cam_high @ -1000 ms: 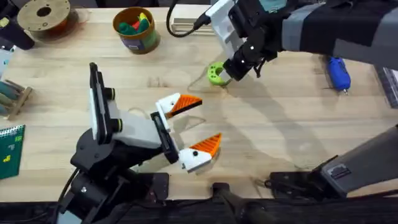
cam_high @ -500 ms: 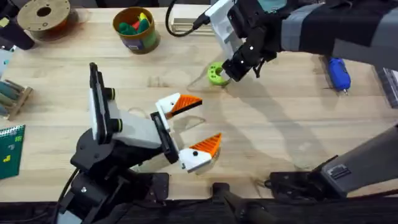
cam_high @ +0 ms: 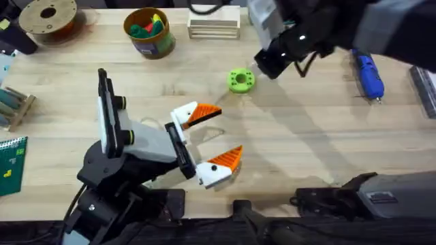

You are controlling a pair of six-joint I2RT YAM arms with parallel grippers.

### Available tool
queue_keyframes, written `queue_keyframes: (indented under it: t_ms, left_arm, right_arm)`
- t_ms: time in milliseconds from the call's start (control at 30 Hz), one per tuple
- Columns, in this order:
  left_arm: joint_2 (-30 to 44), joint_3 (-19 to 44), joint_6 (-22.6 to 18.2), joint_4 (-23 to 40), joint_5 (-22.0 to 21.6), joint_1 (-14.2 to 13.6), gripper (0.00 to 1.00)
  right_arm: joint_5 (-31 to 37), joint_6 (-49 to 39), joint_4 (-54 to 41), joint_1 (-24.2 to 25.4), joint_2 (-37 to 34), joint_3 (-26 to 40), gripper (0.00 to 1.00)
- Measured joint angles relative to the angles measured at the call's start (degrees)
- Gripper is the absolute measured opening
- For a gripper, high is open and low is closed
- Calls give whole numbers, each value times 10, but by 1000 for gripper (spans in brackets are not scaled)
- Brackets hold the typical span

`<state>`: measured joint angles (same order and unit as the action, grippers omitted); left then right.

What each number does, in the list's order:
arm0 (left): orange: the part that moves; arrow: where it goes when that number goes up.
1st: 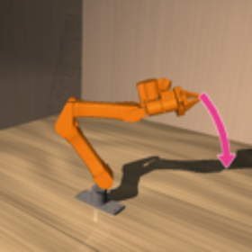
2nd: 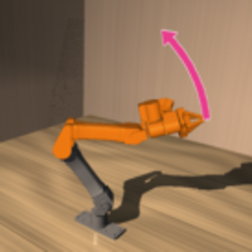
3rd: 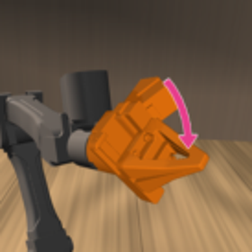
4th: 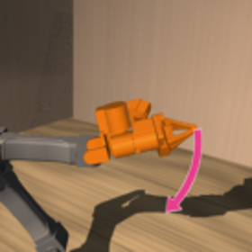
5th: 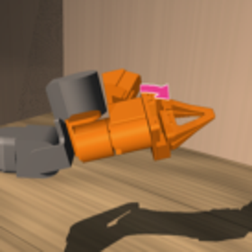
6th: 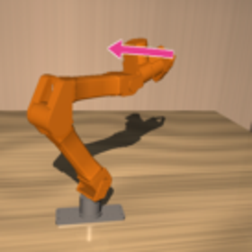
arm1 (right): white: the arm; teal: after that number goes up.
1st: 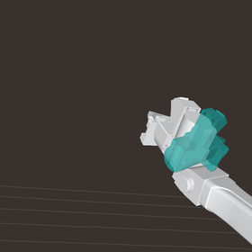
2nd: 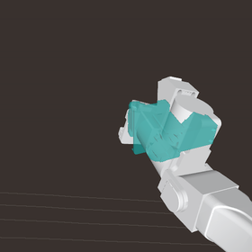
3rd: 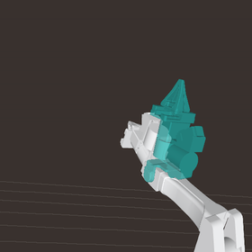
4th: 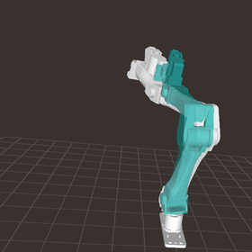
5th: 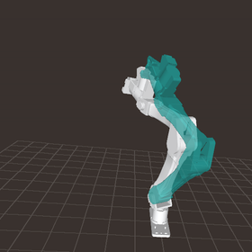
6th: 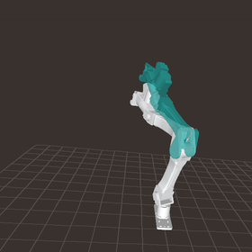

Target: Pick up the gripper from the table and insert it into the empty holder that is missing its gripper. Then pick up a screw, insert it into the mounting hole, and use the screwdriver to tighten it. Finally, clean up the table by picking up the vegetable and placing it into the bucket.

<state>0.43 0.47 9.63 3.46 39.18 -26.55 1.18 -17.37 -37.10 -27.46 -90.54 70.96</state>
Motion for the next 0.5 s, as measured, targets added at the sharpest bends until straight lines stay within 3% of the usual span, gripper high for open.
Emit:
queue_keyframes:
  t_ms: [200, 500]
  left_arm:
    - [0, 0, 0, 0, 0, 0, 985]
    - [0, 0, 0, 0, 0, 0, 985]
  right_arm:
    - [-37, 5, -74, -2, 66, 28, 8]
    - [-60, 34, -199, -73, 80, 191, 8]
